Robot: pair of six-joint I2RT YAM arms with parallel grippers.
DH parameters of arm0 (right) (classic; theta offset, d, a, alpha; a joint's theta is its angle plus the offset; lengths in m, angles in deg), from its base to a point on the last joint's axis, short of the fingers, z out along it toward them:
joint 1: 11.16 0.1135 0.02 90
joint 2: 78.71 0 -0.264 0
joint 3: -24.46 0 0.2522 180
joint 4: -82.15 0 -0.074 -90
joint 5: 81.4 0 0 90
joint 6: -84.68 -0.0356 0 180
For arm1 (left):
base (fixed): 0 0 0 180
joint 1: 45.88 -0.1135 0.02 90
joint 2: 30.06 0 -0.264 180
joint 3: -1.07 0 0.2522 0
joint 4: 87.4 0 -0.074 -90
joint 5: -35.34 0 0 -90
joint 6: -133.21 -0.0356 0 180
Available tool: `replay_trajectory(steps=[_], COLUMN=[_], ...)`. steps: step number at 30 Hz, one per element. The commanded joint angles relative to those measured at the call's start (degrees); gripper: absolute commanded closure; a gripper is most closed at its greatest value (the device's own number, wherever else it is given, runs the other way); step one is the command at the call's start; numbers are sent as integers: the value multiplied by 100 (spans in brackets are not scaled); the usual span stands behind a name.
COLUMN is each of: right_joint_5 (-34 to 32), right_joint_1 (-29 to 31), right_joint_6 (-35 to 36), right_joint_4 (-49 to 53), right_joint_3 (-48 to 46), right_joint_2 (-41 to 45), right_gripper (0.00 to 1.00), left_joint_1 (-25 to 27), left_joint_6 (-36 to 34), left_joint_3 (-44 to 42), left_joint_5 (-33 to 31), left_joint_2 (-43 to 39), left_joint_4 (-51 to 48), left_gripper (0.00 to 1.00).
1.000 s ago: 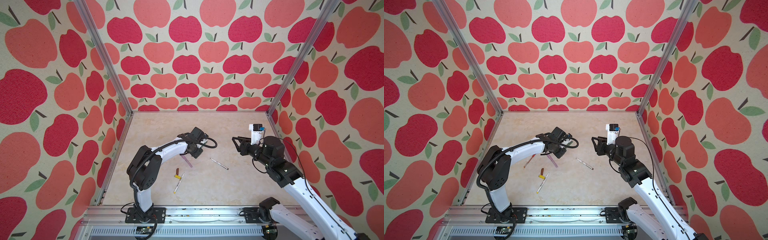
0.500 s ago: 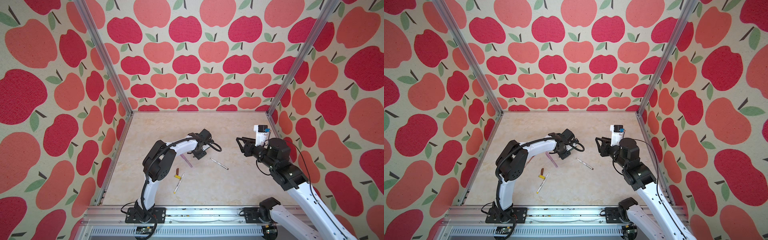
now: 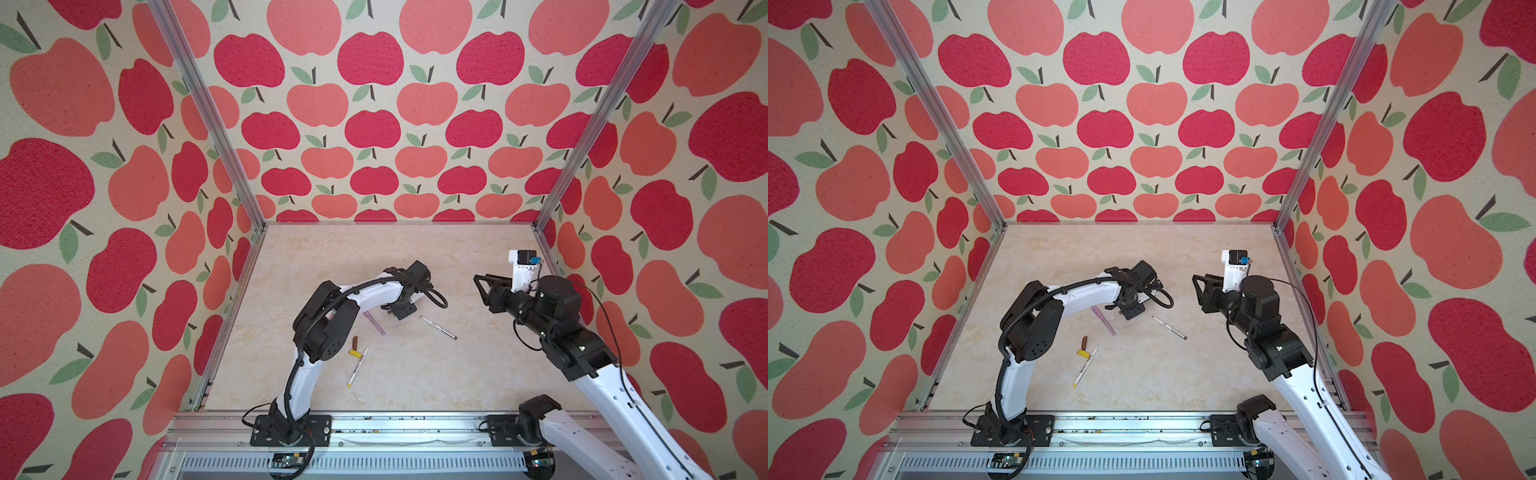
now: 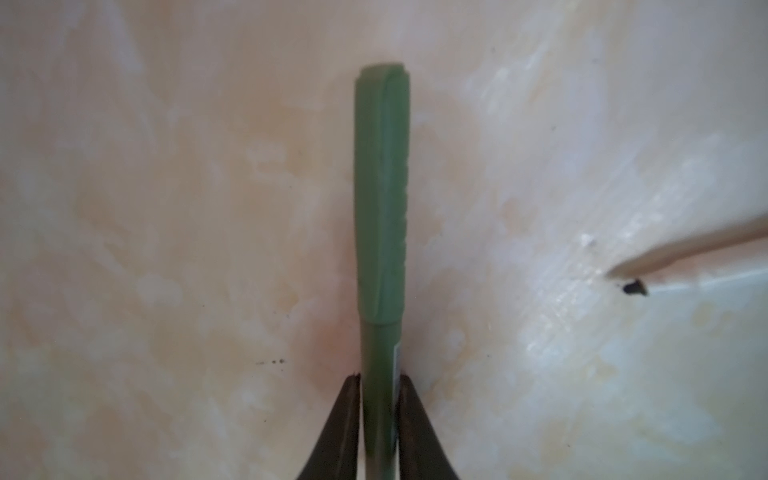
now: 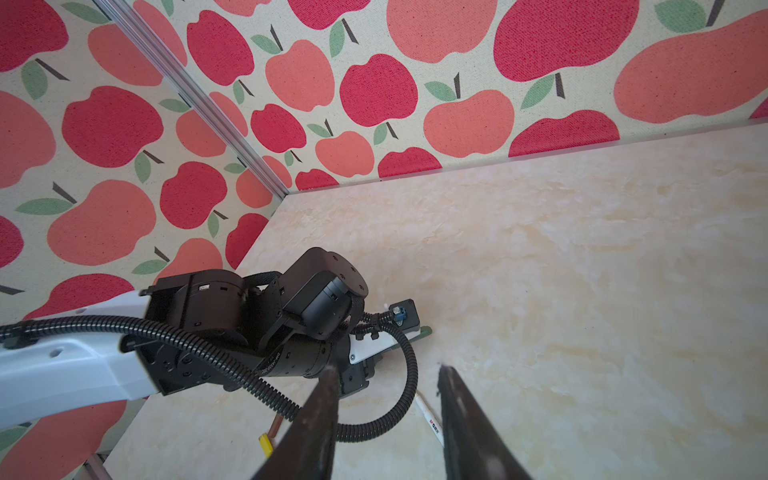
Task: Insert the pens into the pen caps
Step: 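Lower the capped green pen onto the table with the left gripper and release, then move the left gripper over the white marker beside the yellow cap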
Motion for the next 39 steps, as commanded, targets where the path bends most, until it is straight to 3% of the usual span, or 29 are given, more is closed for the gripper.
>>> replay_trajectory(steps=[1, 11, 20, 25, 31, 35, 39], right_joint_5=[34, 212, 630, 982, 1340, 1388, 1159], right_joint_1=[-59, -144, -139, -133, 53, 430, 1300], right_joint_6=[139, 132, 271, 385, 636, 633, 628], right_joint_4=[23, -153, -452, -292, 421, 602, 388], right_joint_3=[-4, -98, -152, -97, 336, 530, 644], right_joint_2=[-2, -103, -824, -1445, -2360, -2775, -3347], right_gripper=[58, 58, 57, 57, 57, 57, 57], left_joint_1=[10, -33, -240, -812, -1665, -1850, -1887], left_joint_6=[-50, 358, 1270, 2686, 4580, 5218, 6057], left_joint_3=[66, -293, -1660, -2730, -4398, -4740, -4622], left_joint_5=[-186, -320, 290, 1020, 943, 550, -89], left_joint_2=[151, -959, -3575, -5204, -7454, -8288, -8569], left_joint_4=[-222, 597, 1969, 2445, 3008, 2175, 352], left_gripper=[72, 45, 20, 5, 3, 3, 6])
